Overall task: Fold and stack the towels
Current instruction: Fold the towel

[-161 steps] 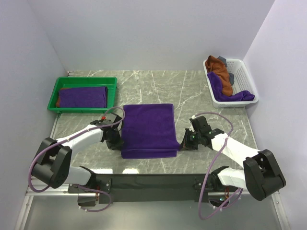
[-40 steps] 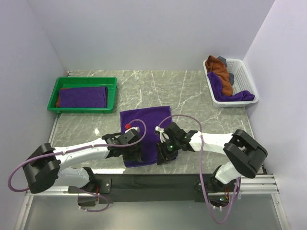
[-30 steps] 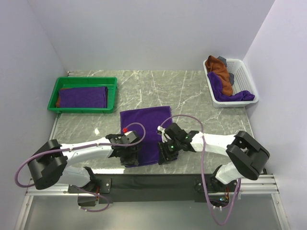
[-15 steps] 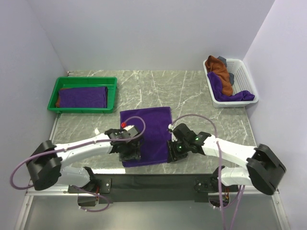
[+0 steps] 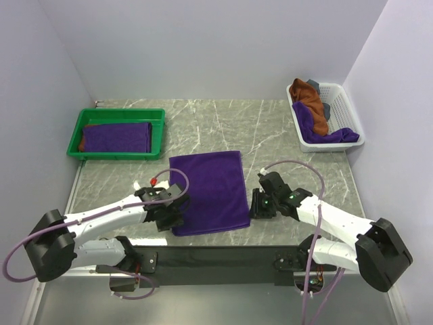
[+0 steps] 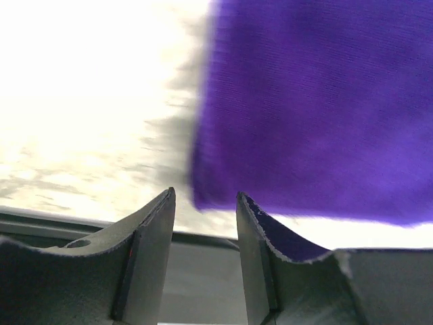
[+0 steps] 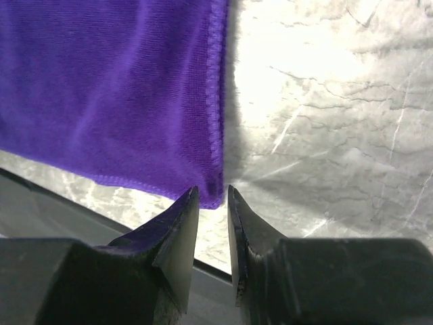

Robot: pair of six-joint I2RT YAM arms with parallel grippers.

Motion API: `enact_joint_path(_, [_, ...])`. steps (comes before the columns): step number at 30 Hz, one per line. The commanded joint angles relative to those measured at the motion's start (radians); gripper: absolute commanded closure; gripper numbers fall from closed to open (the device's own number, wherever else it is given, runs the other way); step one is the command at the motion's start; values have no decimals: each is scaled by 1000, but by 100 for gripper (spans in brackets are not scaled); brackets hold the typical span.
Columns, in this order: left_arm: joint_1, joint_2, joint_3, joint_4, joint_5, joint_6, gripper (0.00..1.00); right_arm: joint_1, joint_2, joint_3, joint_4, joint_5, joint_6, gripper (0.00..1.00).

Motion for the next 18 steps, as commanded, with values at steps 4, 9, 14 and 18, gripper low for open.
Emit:
enact_joint_path(4, [59,33,-68,37,8,-21,53,-9,59,-17,59,30,15,70])
enact_joint_path(9, [72,71,-88,54,33,5,59,-9,62,-34,44,30,20,79])
enact_joint_path(14, [75,84,-90,31,34,22,65,-16,51,-34,0,59,17,87])
enact_joint_path(18, [76,72,-79,17,33,25,62,-25,21,-34,-25,72,17,87])
